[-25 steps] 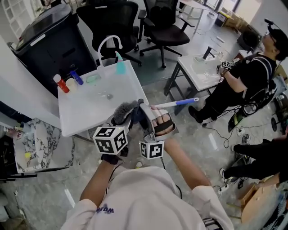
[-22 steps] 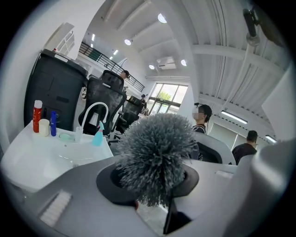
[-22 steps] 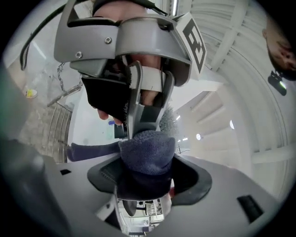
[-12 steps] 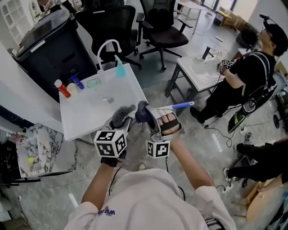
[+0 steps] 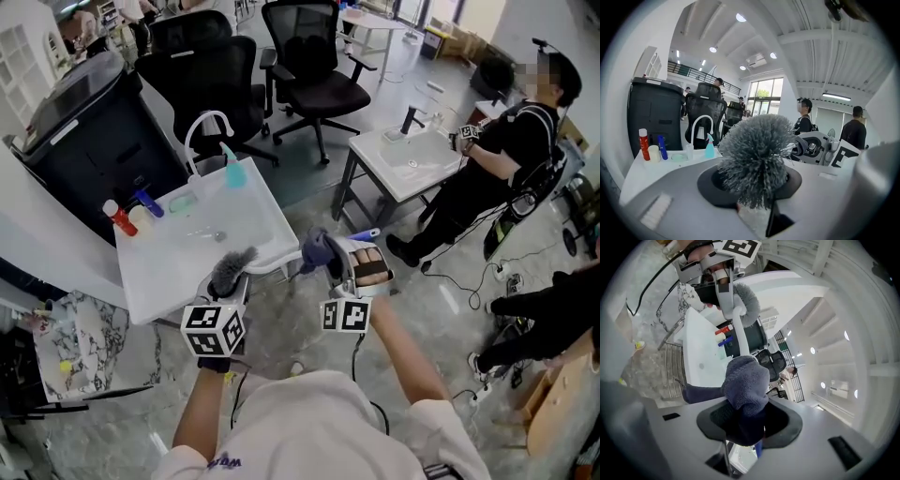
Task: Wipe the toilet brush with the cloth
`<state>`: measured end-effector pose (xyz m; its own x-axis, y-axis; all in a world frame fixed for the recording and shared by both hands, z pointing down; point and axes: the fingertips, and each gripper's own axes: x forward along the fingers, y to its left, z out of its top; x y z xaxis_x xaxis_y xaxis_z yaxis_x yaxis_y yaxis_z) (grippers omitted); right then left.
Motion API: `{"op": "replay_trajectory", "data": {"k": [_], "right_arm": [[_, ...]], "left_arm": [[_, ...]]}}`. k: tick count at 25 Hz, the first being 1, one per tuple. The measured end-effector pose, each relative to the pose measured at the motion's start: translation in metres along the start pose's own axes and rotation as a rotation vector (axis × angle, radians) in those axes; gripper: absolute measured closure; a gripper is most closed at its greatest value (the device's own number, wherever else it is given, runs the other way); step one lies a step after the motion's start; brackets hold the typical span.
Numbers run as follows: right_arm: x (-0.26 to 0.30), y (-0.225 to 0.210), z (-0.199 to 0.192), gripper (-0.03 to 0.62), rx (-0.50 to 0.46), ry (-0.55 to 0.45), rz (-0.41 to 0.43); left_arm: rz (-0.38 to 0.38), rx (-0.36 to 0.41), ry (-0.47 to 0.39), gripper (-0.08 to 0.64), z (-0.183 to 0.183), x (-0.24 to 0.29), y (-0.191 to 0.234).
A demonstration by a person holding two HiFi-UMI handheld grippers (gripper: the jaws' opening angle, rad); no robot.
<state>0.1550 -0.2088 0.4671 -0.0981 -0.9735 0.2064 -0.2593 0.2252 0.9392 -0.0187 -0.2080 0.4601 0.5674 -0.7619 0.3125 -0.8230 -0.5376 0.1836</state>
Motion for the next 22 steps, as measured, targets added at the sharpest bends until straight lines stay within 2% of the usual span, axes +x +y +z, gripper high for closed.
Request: {"op": "replay_trajectory", "data": {"k": [4, 8, 11, 16, 19, 22], "right_arm": [[0.004, -0.007, -0.022, 0.446, 0.007, 0.039, -0.015], [-0.002, -0.006, -0.034, 0.451, 0.03, 0.052, -0.002], [-0.003, 0.002, -0.024, 0.448, 0.084, -0.007, 0.056], [-0.004, 0.015, -0.02, 0.448, 0.179, -0.088, 0.164], [-0.008, 0.015, -0.025, 0.446, 0.221, -0.104, 0.17], [-0.002, 0.003, -0.025, 0.445, 0.246, -0.121, 0.131]], "left_arm": [[0.014, 0.018, 0.016, 0.425, 0.002, 0.002, 0.001], [0.01, -0.005, 0.038, 0.425, -0.005, 0.007, -0.003], [0.017, -0.028, 0.037, 0.426, -0.006, 0.006, 0.006], [0.029, 0.001, 0.043, 0.428, -0.006, 0.004, 0.014], [0.017, 0.002, 0.037, 0.428, -0.006, 0.002, 0.009], [0.007, -0.01, 0.017, 0.428, 0.002, 0.003, 0.011]]}}
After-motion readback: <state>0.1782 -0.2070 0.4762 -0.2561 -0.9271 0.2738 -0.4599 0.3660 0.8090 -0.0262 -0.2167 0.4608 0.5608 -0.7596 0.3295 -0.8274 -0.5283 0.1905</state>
